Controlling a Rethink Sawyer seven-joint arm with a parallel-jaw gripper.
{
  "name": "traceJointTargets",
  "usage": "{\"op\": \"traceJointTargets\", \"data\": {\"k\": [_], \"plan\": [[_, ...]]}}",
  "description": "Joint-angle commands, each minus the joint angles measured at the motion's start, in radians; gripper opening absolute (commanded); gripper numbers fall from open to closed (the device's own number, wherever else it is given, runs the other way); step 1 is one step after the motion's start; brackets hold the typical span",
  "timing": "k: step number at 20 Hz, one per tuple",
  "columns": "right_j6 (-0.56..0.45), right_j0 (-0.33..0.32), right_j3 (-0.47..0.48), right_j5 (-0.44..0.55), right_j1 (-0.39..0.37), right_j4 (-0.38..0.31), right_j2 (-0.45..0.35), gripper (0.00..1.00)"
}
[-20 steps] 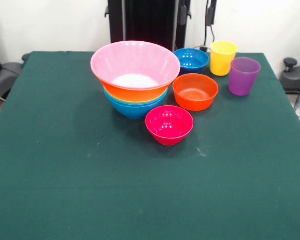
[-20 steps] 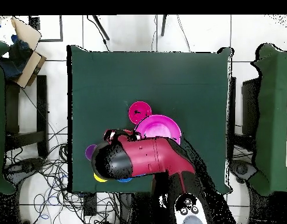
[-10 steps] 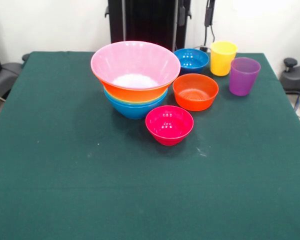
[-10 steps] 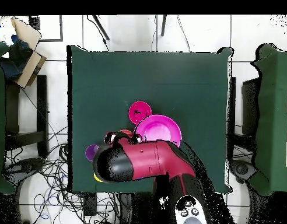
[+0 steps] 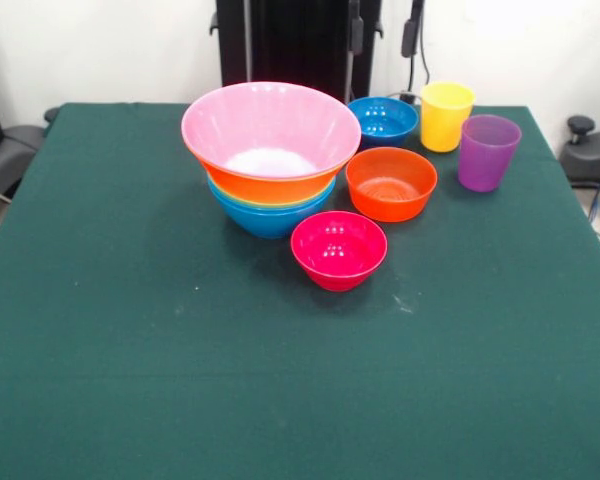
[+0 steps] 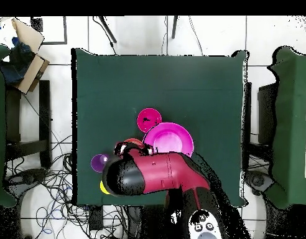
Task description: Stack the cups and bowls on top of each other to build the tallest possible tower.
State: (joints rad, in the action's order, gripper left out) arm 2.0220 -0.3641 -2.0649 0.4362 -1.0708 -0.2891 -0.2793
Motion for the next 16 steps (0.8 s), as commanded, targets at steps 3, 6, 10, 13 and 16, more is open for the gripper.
{"op": "traceJointTargets", "data": {"k": [3,6,10,13,16], "plan": [[0.063,0.0,-0.081,-0.076,0.066,-0.06,0.023,1.0],[0.067,-0.001,-0.097,-0.104,0.078,-0.07,0.035,1.0],[0.075,0.012,-0.116,-0.135,0.08,-0.085,0.061,1.0],[0.089,0.033,-0.131,-0.162,0.087,-0.092,0.087,1.0],[0.107,0.06,-0.136,-0.198,0.109,-0.096,0.118,1.0]]}}
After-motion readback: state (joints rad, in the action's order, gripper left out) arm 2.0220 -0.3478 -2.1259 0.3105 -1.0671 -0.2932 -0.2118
